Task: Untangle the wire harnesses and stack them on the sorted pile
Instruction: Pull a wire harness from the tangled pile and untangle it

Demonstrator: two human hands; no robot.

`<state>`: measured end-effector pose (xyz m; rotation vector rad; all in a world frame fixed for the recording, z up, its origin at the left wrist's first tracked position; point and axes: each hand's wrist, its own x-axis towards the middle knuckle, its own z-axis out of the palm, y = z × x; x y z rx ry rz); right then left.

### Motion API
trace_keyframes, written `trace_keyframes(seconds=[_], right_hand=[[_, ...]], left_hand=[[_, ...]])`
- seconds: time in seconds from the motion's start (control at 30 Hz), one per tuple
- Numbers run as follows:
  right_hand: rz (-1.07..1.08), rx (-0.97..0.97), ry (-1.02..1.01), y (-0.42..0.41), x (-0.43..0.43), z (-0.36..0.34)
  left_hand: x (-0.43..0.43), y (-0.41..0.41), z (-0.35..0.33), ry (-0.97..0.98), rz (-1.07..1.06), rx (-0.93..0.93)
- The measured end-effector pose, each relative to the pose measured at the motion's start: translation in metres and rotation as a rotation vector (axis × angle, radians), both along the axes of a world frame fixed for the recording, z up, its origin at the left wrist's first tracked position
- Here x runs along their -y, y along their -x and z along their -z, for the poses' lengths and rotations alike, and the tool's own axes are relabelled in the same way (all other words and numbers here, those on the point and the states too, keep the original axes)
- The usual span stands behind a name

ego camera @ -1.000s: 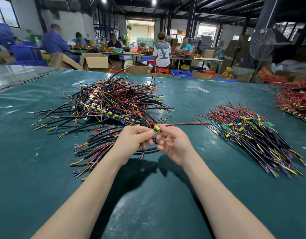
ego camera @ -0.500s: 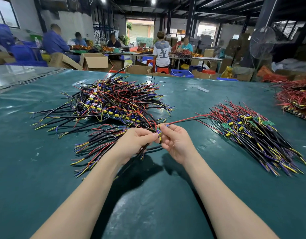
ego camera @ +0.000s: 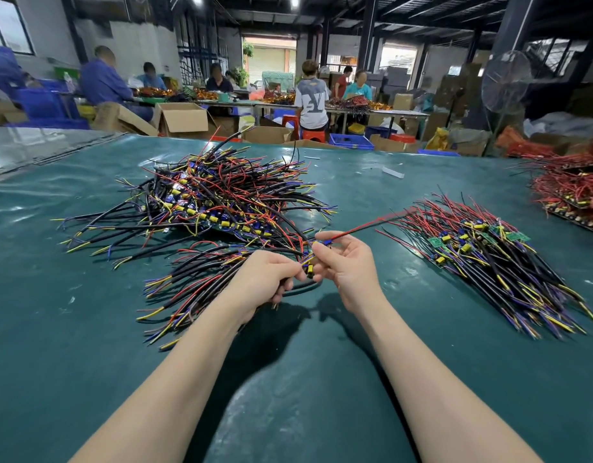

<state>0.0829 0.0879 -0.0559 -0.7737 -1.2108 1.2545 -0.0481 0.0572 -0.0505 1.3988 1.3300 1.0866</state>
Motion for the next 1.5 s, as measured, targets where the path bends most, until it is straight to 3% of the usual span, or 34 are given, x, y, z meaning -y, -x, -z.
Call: trace_keyframes(seconds=[0.07,0.23,0.37,0.57,1.03,1.17,1.4,1.5], right_hand=[[0.017,-0.013,-0.016,0.001,0.000,-0.001],[0.080,-0.069,0.003,-0.015,-0.006,-0.006],[0.182,-0.136,0.014,-0.033,-0.011,-0.007],[0.205,-0.140,-0.016,-0.039,-0.015,-0.012],[0.232,-0.342,0.050,-0.054,-0.019,-0.014],[0.207,-0.375,0.085,-0.050,-0.020,-0.011],[0.212,-0.432,0.150,-0.055,-0.018,-0.004],[0.173,-0.452,0.158,-0.055,-0.020,-0.009]], left_hand=[[0.000,-0.001,0.001,-0.045,-0.033,-0.043],[0.002,0.006,0.001,-0.034,0.117,-0.053],[0.002,0.013,0.003,-0.084,0.130,-0.261],[0.000,0.023,0.005,-0.214,-0.141,-0.351],[-0.003,0.032,-0.008,0.099,-0.125,0.369],[-0.004,0.032,-0.011,0.070,-0.087,0.651],[-0.002,0.032,-0.009,0.049,0.068,0.655],[0.002,0.033,-0.011,0.055,0.173,0.749]])
